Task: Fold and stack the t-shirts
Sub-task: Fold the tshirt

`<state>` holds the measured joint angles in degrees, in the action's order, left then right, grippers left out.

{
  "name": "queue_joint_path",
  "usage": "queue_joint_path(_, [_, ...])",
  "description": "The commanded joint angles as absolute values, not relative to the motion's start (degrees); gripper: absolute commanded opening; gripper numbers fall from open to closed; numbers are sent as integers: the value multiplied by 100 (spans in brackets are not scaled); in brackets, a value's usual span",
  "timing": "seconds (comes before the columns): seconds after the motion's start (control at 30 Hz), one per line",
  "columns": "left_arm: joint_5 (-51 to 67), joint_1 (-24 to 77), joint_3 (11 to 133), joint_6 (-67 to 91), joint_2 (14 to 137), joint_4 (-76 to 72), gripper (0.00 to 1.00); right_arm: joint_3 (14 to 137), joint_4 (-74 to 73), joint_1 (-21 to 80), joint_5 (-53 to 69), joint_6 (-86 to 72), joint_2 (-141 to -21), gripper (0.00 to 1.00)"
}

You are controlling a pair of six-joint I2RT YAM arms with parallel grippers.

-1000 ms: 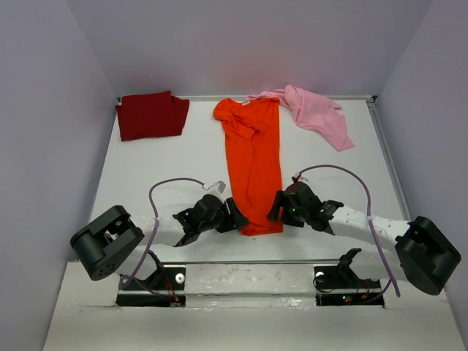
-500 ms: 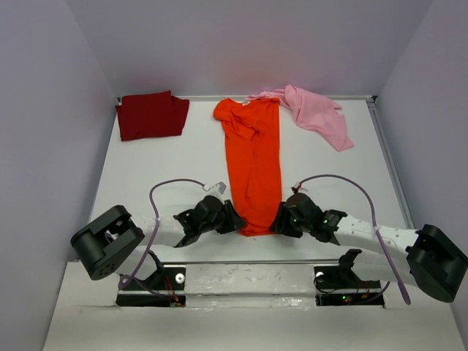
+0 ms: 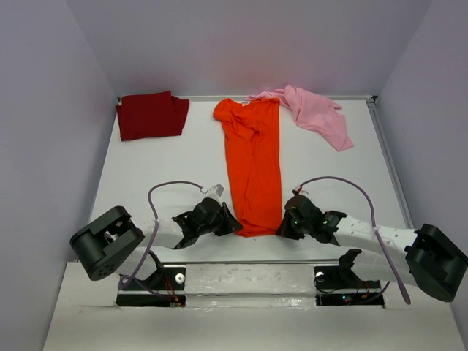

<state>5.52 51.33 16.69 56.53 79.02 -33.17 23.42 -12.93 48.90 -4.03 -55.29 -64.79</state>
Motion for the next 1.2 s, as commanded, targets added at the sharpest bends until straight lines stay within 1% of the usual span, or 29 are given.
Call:
queue_joint_path(0.0, [492,5194,1486,5625,7647,-3393,0,2206,-1634,4992,-404,-5502,-6276,0])
queue_joint_path(0.33, [571,5379,1204,5748,6970,-3287,0,2215,-2618,5238,-413,-5686,-5072,0])
queue_joint_path(0.5, [562,5396,1195,5730,6987,-3243,0,2250,-2856,5238,-431,-5713,-4825,0])
queue_joint_path(0.7, [501,5388,1502,5564,6812,-2937,0,2794,-2953,5238,-676,-5432,-4948,0])
queue_joint_path(0.83, [62,5388,1994,5099,6768,-2304,0,3549,-3076,5238,-1150,-5037,-5448,0])
queue_joint_path(0.87, [-295,5379,2195,5011,6776,-2172,0,3638,-3050,5238,-1212,-4984,-5528,0])
queue_joint_path(1.03, [-518,5291,2724,4563,6777,-1793,0,4033,-2848,5238,-1599,-4668,-5879,0])
queue_joint_path(1.17, [-948,5212,3215,4281,6689,-1496,0,4411,-2804,5238,-2099,-4588,-6090,0])
